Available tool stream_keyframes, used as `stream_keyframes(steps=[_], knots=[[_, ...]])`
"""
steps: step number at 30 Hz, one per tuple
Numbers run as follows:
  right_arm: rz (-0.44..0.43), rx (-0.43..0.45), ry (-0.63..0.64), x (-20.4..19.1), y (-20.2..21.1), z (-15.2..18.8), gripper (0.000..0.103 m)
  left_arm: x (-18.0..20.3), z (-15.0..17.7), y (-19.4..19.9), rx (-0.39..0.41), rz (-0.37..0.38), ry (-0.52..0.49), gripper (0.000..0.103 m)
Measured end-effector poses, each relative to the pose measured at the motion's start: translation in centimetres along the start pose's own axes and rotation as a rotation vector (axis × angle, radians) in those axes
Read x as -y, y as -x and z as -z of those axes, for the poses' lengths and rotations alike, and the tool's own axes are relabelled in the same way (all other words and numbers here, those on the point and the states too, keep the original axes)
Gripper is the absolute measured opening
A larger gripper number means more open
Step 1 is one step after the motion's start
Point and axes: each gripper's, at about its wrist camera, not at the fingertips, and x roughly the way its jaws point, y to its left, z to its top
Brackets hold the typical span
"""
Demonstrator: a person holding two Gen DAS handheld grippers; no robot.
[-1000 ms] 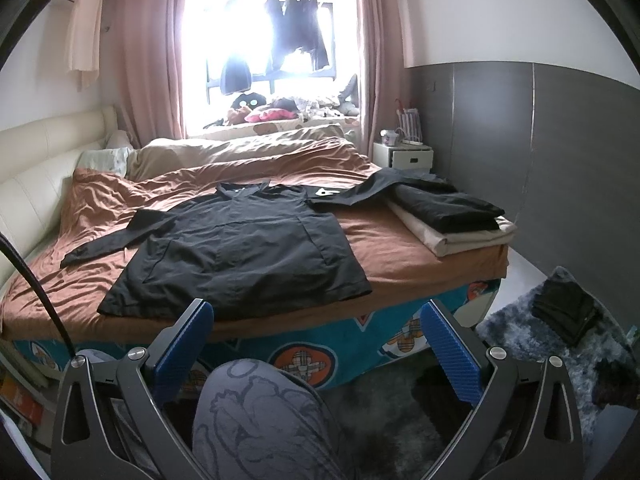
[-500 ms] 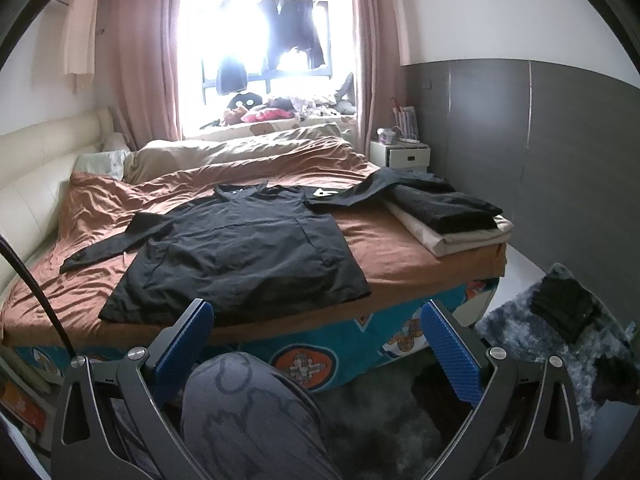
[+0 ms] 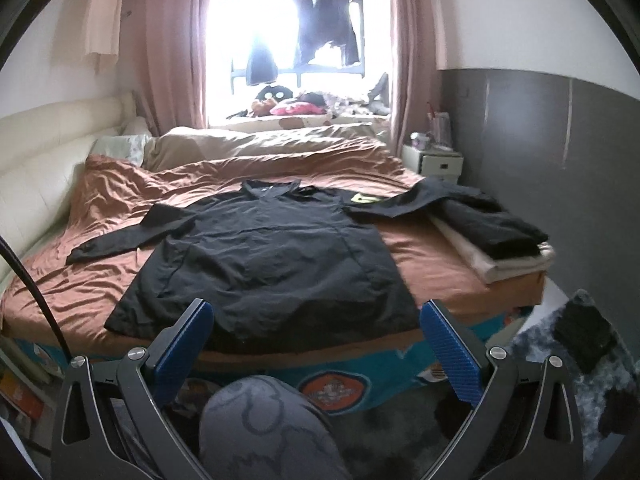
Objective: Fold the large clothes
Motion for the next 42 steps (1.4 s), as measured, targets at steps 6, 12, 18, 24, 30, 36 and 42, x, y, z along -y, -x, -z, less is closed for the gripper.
stream_keyframes(steps=[6, 12, 18, 24, 30, 36, 42], knots=[[-0.061, -0.066, -0.005, -0.5, -6.1, -1.8, 0.103, -0.7, -1.2, -3.8, -0.019, -0.021, 0.017, 0.103], [-0.107, -0.083, -0.032, 0.0, -10.9, -4.8, 0.103, -2.0, -2.9, -8.7, -0.047, -0.058, 0.037, 0.102], [-0.161, -0.106, -0.072, -0.7, -16.4, -6.9, 0.103, -4.3, -4.3, -14.2, -0.097, -0.102, 0.057, 0.1], [-0.196, -0.111, -0.06, -2.1, -20.6, -9.3, 0.103, -6.8, -5.6, -18.8, -0.145, -0.143, 0.097, 0.099], [-0.251, -0.134, -0.054, -4.9, -26.2, -11.4, 0.103, -9.6, -7.0, -22.3, -0.169, -0.177, 0.129, 0.099], [-0.296, -0.182, -0.077, -7.0, -31.6, -12.8, 0.103, -13.6, -8.1, -25.7, -0.207, -0.242, 0.172, 0.092], [-0.314, -0.223, -0.087, -8.9, -36.3, -14.4, 0.103, -18.9, -9.0, -28.6, -0.233, -0.3, 0.237, 0.086]])
